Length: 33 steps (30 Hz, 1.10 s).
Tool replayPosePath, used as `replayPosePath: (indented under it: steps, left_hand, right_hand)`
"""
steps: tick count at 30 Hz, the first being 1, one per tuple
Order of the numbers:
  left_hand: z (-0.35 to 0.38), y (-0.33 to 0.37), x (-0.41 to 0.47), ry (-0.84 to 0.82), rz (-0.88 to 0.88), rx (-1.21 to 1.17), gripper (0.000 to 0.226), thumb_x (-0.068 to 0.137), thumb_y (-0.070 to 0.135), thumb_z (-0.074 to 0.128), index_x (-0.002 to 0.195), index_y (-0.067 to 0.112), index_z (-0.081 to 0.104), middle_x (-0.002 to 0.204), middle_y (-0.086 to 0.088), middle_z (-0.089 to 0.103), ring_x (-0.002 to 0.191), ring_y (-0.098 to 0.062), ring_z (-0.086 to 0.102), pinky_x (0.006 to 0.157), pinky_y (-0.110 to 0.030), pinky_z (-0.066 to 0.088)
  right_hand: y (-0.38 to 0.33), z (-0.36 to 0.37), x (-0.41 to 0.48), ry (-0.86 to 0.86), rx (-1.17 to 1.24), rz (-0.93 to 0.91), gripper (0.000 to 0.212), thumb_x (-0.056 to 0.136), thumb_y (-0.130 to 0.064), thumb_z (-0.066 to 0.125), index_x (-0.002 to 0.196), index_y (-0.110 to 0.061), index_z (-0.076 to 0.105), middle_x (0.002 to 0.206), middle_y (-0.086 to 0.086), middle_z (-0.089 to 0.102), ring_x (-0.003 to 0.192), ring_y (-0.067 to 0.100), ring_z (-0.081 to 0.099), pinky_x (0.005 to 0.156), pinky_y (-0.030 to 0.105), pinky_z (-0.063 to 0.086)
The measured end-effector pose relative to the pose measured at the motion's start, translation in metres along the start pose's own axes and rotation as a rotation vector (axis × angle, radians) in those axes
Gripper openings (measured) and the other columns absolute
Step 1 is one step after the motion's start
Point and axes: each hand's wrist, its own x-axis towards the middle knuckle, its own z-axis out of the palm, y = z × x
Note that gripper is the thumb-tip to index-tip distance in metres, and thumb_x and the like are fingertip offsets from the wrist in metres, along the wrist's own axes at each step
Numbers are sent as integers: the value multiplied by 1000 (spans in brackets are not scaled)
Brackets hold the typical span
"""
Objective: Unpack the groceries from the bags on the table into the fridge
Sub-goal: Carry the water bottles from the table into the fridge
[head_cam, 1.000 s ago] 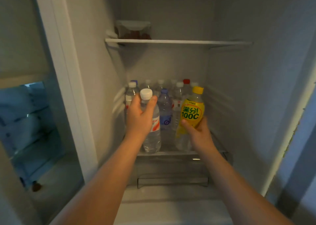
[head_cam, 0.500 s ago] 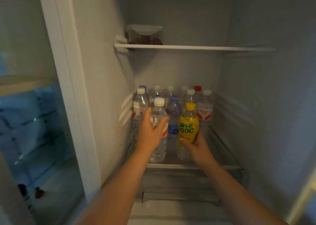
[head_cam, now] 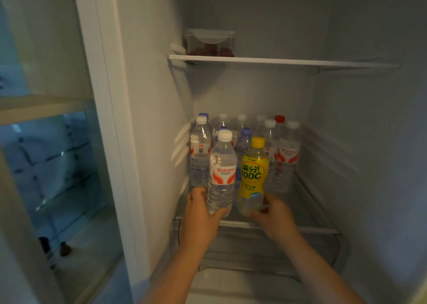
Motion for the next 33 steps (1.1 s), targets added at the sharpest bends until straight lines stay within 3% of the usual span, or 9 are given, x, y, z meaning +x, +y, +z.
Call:
replayPosePath:
  steps: [4,7,10,12,15,20,26,30,33]
  left_hand:
    - [-1,-2,2,73,-27,36,49,73,25,88,95,25,44,100,3,56,87,-16,61,70,-32,49]
    - [-2,-1,3,130,-44,77,32,85,8,72,94,19,43,101,-3,56,91,-25,60,73,-34,46]
    - [-7,6,8,156,-80,94,23,89,-3,58,96,14,45,98,-4,51,88,-23,54,74,-28,38]
    - [-9,8,13,183,-98,109,21,89,-3,59,96,12,47,95,-4,51,87,-23,54,74,-29,40]
    - [-9,6,19,180,-115,119,25,86,-3,65,100,11,49,100,-7,57,94,-27,60,78,-32,48]
    - [-5,5,25,153,-124,151,34,83,-6,64,112,4,51,114,-15,56,104,-32,59,85,-35,48]
    - [-4,3,27,134,-112,178,33,83,-6,64,112,3,51,114,-14,53,102,-32,59,82,-33,48]
    - [-4,-4,18,209,14,195,17,89,2,59,100,13,51,103,-7,53,93,-27,59,75,-32,48]
    - [1,-9,8,250,186,257,11,94,12,61,98,17,53,102,-4,55,98,-22,53,80,-31,45]
  right_hand:
    - [-14,21,2,7,24,4,47,69,-16,88,102,-28,57,91,-12,66,84,10,67,75,26,53]
    - [-18,33,7,-13,6,-15,41,73,-17,85,99,-27,56,87,-13,65,81,7,66,68,18,50]
    - [-23,43,15,-52,24,-26,33,77,-13,81,100,-25,60,88,-10,66,81,4,64,64,9,45]
    - [-27,50,21,-85,38,-19,31,80,-11,77,106,-21,65,94,-8,69,88,6,66,69,11,45]
    - [-31,60,31,-101,45,-17,35,82,-9,75,115,-17,68,104,-4,72,98,13,67,81,24,49]
    - [-35,79,45,-59,-15,-9,37,82,-17,77,117,-15,68,107,2,73,101,20,68,81,29,51]
    - [-35,85,47,-49,-55,27,38,83,-23,76,118,-15,66,111,4,72,102,22,67,84,33,53]
    - [-38,72,37,-104,37,21,48,81,-24,79,125,-16,61,116,5,68,107,20,64,84,28,47]
    - [-34,63,15,-10,23,-89,67,86,-30,75,143,-12,45,137,3,50,128,20,49,103,28,39]
